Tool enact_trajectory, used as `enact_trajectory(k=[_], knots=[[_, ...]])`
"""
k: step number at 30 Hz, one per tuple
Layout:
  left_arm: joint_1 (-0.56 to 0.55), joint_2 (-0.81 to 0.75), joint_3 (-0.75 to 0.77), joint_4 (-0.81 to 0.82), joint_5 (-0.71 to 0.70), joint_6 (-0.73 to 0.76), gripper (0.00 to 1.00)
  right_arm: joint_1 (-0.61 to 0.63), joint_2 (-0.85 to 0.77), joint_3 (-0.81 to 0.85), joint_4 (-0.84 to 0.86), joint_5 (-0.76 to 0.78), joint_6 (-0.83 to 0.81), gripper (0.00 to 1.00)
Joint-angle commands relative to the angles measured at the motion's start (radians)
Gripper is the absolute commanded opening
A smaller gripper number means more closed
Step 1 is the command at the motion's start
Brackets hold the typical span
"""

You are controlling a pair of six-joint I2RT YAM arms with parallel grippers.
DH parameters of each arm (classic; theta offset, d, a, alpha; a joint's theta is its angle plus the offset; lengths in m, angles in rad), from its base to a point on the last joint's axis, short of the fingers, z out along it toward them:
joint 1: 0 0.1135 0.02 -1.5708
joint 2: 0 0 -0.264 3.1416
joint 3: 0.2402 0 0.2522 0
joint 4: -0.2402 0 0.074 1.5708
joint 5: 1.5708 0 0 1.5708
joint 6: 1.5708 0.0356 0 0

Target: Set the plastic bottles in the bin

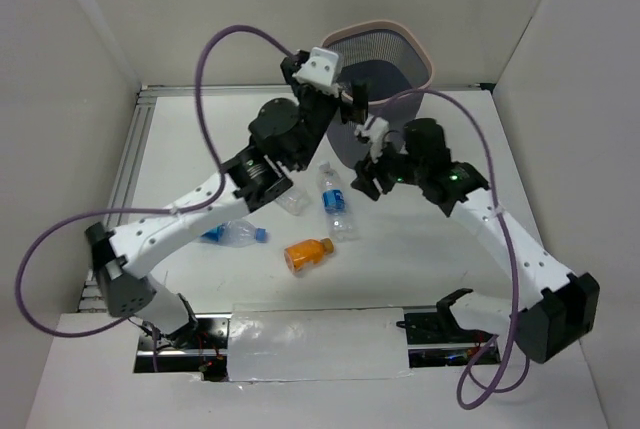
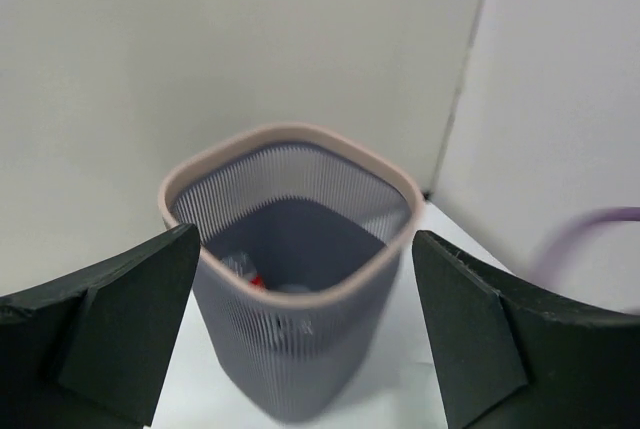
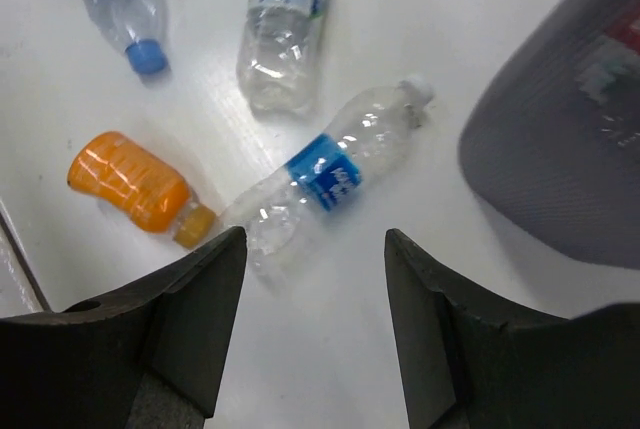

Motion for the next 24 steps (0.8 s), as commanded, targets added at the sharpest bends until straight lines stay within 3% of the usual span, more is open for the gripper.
enact_trajectory(k=[1, 3, 6, 11, 18, 24], knots=[[-0.04, -0.147, -0.093, -0.166, -0.051, -0.071, 1.0, 0.174, 0.078, 0.036, 0.022, 0.232, 0.021, 0.64], [-0.07, -0.259, -0.198, -0.217, -0.026, -0.143, 1.0, 0.294, 0.123, 0.036, 0.046, 0.335, 0.065, 0.64], [-0.091, -0.366, -0.33, -0.332, -0.007, -0.213, 1.0, 0.365, 0.223, 0.059, 0.083, 0.484, 0.146, 0.66], [-0.126, -0.621, -0.554, -0.479, 0.028, -0.28, 1.0, 0.377, 0.437, 0.149, 0.083, 0.697, 0.298, 0.74], [-0.137, -0.77, -0.731, -0.582, 0.099, -0.312, 1.0, 0.35, 0.602, 0.2, 0.094, 0.702, 0.366, 0.89], [-0.147, -0.726, -0.763, -0.616, 0.156, -0.277, 1.0, 0.305, 0.671, 0.2, 0.114, 0.664, 0.377, 0.89]])
